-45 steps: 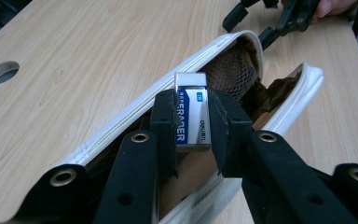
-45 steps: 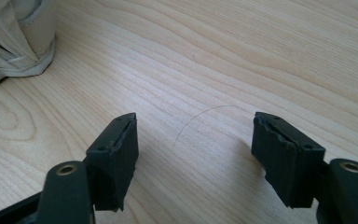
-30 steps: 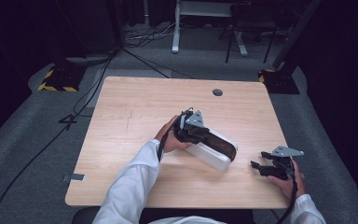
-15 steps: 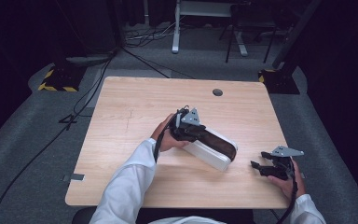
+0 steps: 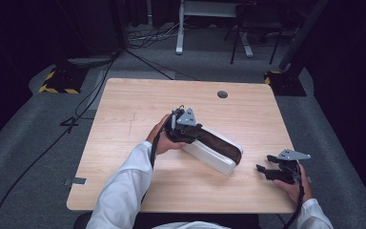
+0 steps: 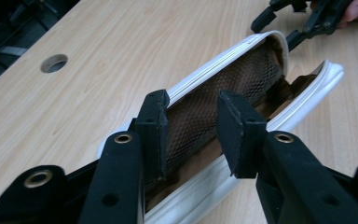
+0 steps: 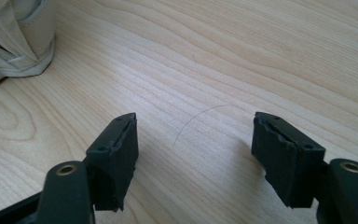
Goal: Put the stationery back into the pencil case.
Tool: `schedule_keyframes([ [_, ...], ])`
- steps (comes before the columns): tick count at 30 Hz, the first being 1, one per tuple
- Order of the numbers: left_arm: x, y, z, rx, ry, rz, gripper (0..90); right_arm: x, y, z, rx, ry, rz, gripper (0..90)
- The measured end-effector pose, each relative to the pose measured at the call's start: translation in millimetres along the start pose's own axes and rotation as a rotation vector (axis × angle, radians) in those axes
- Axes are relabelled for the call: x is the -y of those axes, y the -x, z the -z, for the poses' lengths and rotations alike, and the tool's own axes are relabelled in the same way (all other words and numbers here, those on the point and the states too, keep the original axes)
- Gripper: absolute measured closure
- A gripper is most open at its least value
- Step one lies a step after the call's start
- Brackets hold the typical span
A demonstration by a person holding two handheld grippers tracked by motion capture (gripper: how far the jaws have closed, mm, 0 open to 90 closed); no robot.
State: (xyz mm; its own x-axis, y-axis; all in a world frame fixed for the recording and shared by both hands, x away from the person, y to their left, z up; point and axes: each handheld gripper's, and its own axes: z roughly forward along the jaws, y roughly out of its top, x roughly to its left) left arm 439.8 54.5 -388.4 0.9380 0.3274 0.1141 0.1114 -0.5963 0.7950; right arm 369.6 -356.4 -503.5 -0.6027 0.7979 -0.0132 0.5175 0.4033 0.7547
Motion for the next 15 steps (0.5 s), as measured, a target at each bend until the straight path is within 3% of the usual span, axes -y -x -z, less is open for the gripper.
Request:
schedule_keyframes([
  [15, 20.3, -2.9, 31.5, -0.112, -0.015, 0.045, 47.1, 0.3, 0.2, 0.2, -0.003, 0.001, -0.004, 32.3],
])
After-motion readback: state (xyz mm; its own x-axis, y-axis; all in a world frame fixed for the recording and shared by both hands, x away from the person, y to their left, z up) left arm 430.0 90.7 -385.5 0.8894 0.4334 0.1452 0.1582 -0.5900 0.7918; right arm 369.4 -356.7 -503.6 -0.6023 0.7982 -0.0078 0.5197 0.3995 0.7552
